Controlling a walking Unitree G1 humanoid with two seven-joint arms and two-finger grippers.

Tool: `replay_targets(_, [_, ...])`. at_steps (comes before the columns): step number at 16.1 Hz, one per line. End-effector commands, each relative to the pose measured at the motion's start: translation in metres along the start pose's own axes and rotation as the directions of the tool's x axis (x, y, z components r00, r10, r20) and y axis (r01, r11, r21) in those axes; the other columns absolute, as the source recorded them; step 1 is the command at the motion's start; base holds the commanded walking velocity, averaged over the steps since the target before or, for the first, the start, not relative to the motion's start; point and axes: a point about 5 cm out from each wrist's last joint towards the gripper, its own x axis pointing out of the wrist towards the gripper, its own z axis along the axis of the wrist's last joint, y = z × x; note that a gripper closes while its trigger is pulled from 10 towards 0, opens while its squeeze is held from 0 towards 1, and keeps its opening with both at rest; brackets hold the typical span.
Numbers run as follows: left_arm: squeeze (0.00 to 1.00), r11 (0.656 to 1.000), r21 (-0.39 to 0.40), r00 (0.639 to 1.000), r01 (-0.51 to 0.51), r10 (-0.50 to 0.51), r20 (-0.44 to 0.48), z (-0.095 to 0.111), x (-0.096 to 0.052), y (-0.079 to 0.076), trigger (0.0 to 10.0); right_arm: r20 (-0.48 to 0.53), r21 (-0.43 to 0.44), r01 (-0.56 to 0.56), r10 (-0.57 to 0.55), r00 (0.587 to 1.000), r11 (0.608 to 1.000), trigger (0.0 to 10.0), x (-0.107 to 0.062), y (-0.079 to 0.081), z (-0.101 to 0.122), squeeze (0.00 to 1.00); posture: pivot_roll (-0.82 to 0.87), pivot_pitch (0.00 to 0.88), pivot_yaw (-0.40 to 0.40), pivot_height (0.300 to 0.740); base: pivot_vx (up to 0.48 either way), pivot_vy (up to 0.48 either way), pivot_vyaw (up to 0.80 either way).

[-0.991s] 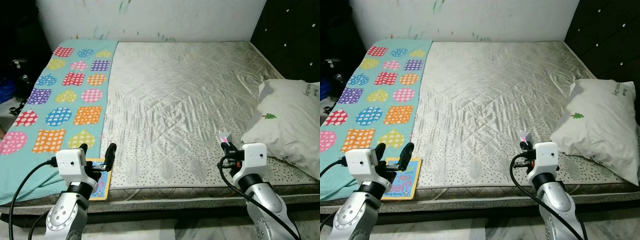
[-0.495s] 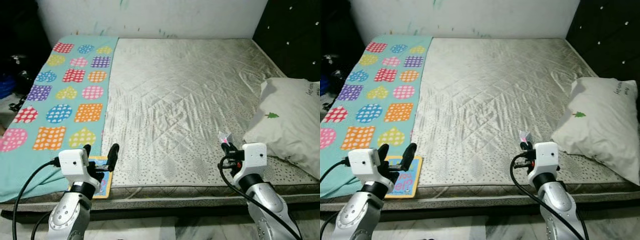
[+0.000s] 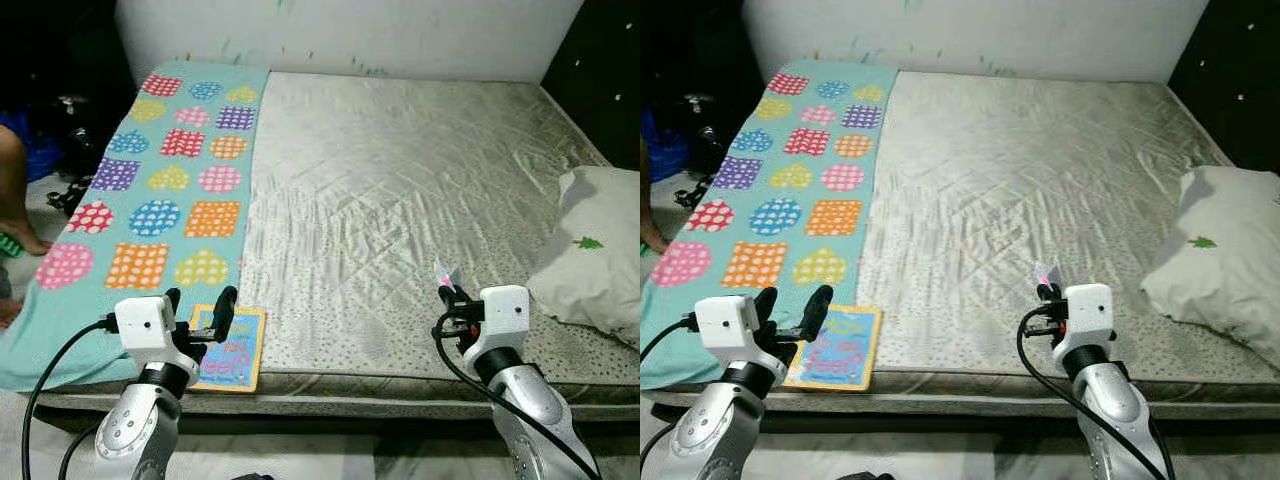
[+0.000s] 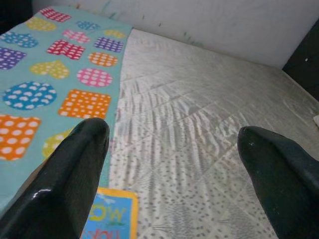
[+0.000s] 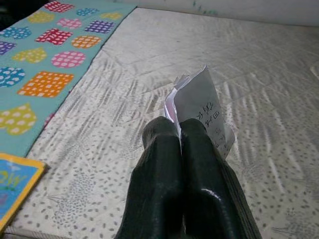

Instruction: Clean up the room

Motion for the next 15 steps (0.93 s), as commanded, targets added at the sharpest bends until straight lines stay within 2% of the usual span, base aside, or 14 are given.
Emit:
replay_targets(1, [0.0, 1.0, 0.004, 1.0, 0.007, -0.007, 0.001, 0.002, -0.0002, -0.0014, 10.0, 0.014, -0.014, -0.001, 0.001, 1.0, 1.0, 10.0, -0.0007, -0.0009, 0.0054, 0.0, -0.08, 0.142, -0.023, 0.74, 0.0, 0.394, 0.0])
replay_targets(14, [0.0, 1.0, 0.001, 1.0, 0.004, -0.004, 0.013, 0.0016, 0.004, -0.0019, 10.0, 0.024, -0.032, -0.019, 0.02, 1.0, 0.999, 10.0, 0.0064, 0.0022, 0.0081, 0.0, -0.08, 0.123, -0.029, 0.74, 0.0, 0.42, 0.0])
replay_targets(15, [0.0, 1.0, -0.001, 1.0, 0.003, -0.003, 0.017, 0.002, 0.0041, -0.0018, 10.0, 0.025, -0.032, -0.019, 0.02, 0.999, 0.999, 10.0, 0.0068, 0.002, 0.0081, 0.0, -0.08, 0.119, -0.029, 0.74, 0.0, 0.0, 0.0])
